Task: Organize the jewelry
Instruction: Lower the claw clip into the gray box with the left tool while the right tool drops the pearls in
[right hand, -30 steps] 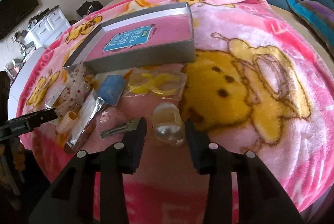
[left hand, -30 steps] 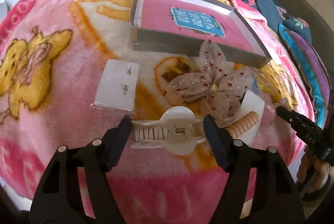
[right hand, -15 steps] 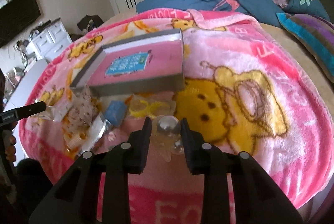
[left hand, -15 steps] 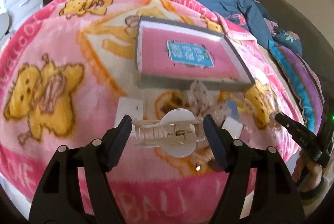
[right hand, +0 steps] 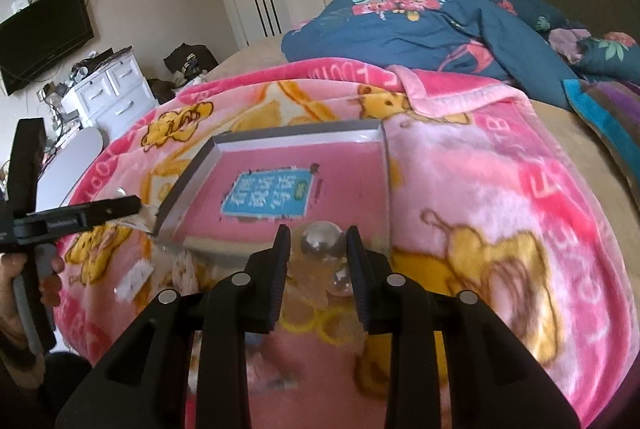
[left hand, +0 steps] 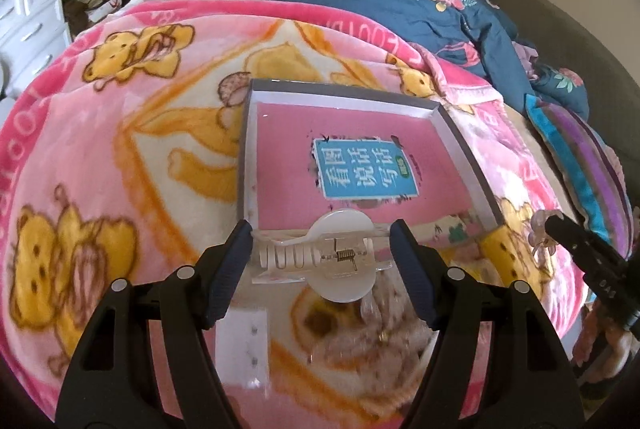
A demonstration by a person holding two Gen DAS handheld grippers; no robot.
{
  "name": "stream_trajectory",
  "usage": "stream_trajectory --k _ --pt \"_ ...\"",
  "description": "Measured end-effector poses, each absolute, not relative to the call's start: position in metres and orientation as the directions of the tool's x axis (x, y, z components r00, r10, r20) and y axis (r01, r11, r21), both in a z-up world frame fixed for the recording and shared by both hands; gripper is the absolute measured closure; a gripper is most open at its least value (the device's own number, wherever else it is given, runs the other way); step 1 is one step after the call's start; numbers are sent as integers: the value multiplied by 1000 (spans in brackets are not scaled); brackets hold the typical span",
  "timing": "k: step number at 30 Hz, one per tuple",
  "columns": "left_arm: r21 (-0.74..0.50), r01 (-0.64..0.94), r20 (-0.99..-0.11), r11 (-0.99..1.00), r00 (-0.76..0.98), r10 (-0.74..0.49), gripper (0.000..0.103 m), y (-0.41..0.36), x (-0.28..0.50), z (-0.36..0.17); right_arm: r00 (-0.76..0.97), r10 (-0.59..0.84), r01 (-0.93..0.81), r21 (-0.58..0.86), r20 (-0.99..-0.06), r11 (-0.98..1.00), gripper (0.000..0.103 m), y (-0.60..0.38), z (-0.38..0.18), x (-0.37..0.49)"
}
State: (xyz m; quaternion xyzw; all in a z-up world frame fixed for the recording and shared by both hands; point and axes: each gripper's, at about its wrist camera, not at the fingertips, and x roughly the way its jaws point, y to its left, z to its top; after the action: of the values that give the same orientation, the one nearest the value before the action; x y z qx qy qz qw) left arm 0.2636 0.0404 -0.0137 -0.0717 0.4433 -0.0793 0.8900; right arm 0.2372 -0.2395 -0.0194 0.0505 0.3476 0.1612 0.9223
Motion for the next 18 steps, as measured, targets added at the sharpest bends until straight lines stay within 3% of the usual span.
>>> stream_trajectory --k 18 --pt "-182 131 -836 975 501 -223 40 23 315 -65 630 240 -116 216 -739 969 76 -222 -65 312"
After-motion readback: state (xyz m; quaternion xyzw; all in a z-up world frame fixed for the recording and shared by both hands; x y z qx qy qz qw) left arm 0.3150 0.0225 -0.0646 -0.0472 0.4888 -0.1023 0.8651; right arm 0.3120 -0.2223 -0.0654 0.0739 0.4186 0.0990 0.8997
